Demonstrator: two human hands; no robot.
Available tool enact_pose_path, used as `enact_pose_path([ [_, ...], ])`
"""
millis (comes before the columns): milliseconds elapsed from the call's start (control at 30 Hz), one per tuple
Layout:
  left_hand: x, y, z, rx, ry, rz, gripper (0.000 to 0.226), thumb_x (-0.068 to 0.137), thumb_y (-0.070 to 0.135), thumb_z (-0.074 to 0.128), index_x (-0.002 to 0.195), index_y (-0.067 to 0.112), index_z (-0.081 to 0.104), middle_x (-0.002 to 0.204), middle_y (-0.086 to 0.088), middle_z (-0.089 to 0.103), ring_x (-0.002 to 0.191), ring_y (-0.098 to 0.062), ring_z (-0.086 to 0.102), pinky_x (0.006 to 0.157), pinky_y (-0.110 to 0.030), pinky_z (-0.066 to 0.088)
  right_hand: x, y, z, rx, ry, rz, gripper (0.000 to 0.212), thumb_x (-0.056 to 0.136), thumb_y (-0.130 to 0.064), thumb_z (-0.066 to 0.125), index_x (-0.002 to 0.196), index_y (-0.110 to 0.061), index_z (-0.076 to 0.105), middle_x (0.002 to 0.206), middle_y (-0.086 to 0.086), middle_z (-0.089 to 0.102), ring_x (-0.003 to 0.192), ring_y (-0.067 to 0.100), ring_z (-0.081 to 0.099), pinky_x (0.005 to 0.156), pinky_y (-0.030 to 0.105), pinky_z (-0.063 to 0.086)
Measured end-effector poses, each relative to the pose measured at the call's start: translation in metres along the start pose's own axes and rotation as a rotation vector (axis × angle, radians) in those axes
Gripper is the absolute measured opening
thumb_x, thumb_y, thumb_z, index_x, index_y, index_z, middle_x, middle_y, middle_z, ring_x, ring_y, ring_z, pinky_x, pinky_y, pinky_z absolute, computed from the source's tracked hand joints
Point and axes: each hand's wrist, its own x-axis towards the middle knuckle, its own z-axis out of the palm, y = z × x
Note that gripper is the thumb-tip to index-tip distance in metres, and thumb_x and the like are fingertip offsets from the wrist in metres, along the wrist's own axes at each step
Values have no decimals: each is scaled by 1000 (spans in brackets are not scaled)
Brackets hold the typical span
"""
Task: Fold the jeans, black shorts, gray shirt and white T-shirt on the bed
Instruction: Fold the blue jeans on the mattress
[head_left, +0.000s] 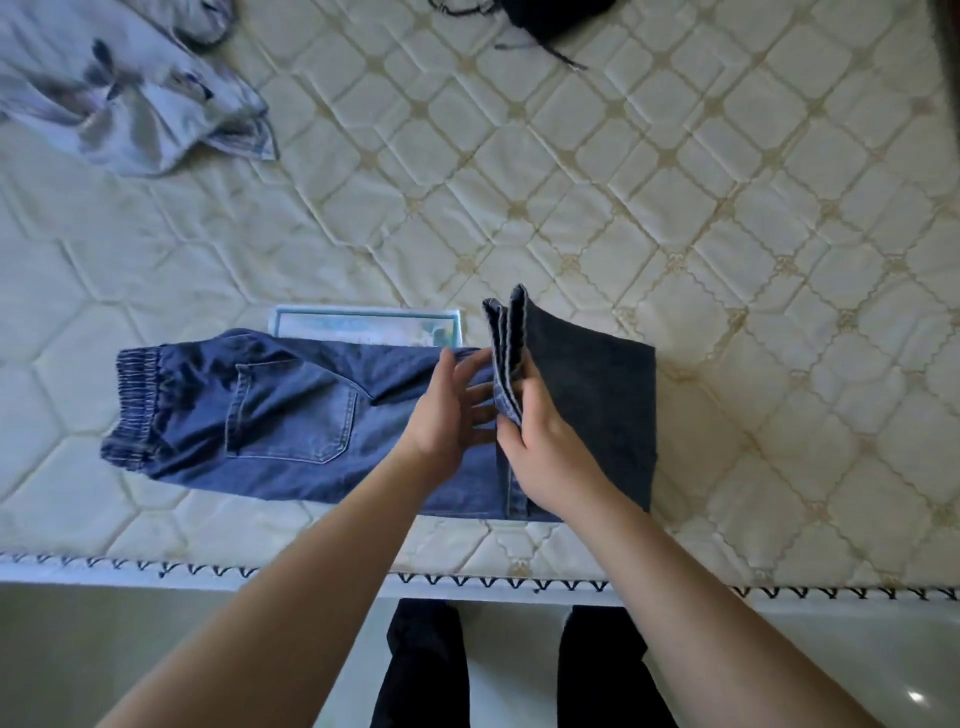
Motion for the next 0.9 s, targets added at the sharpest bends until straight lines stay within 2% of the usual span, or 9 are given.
enact_pose_path([
  [100, -10, 4, -35, -38, 3, -41, 69, 100, 60, 8, 137, 22, 52, 96, -7, 70, 68, -14, 68, 54, -23, 51, 9, -9, 33, -45, -71, 16, 74, 98, -22, 48, 153, -38, 1, 122, 11, 63, 84, 34, 67, 73, 50, 54],
  [233, -17, 8, -76, -24, -24, -72, 76, 95, 67, 1, 139, 28, 50, 107, -6, 70, 90, -19, 66, 75, -34, 50, 25, -18, 70, -49, -99, 30, 69, 97, -22, 47, 151, -38, 6, 132, 3, 57, 85, 30, 67, 73, 46, 55],
  [333, -19, 12, -105, -18, -29, -90, 79, 93, 71, 0, 134, 32, 54, 114, -7, 70, 103, -21, 65, 84, -40, 49, 32, -22, 97, -27, -113, 26, 52, 100, -22, 45, 145, -32, 21, 153, -5, 37, 97, 27, 65, 76, 36, 50],
  [433, -18, 13, -128, -23, -28, -122, 79, 91, 75, 2, 134, 35, 55, 114, -3, 71, 100, -18, 68, 79, -39, 53, 38, -20, 116, -4, -130, 99, 33, 102, -28, 42, 135, -24, 37, 159, -13, 23, 109, 19, 58, 81, 30, 43],
  [567, -11, 11, -145, 77, 5, -153, 71, 90, 77, 12, 131, 39, 56, 114, 0, 71, 90, -18, 69, 73, -36, 55, 40, -10, 126, 61, -182, 183, 35, 103, -26, 35, 137, -30, 45, 158, -21, 19, 132, 8, 40, 94, 20, 31],
  [633, -7, 8, -146, 177, 74, -128, 53, 94, 69, 31, 126, 39, 60, 113, 0, 70, 91, -19, 68, 73, -36, 56, 40, -7, 131, 75, -199, 207, 42, 103, -19, 34, 142, -31, 44, 159, -20, 17, 139, 4, 29, 100, 14, 22],
  [700, 0, 4, -146, 357, 187, -85, 34, 95, 52, 50, 123, 36, 59, 107, -2, 70, 88, -19, 68, 73, -37, 58, 40, -4, 135, 68, -212, 233, 50, 101, -12, 33, 146, -31, 40, 160, -18, 16, 142, 5, 25, 103, 12, 17],
  [800, 11, -1, -148, 628, 307, 11, 29, 92, 30, 62, 121, 30, 56, 95, -1, 70, 86, -24, 70, 78, -42, 60, 37, -1, 140, 89, -214, 246, 60, 96, -3, 33, 148, -34, 37, 158, -15, 24, 141, 6, 28, 105, 14, 19],
  [900, 14, -5, -153, 831, 362, 92, 32, 91, 25, 62, 122, 28, 57, 88, 10, 66, 80, -12, 65, 67, -28, 52, 34, 6, 137, 140, -201, 285, 61, 96, -3, 33, 144, -40, 39, 152, -11, 38, 128, 6, 41, 103, 20, 32],
])
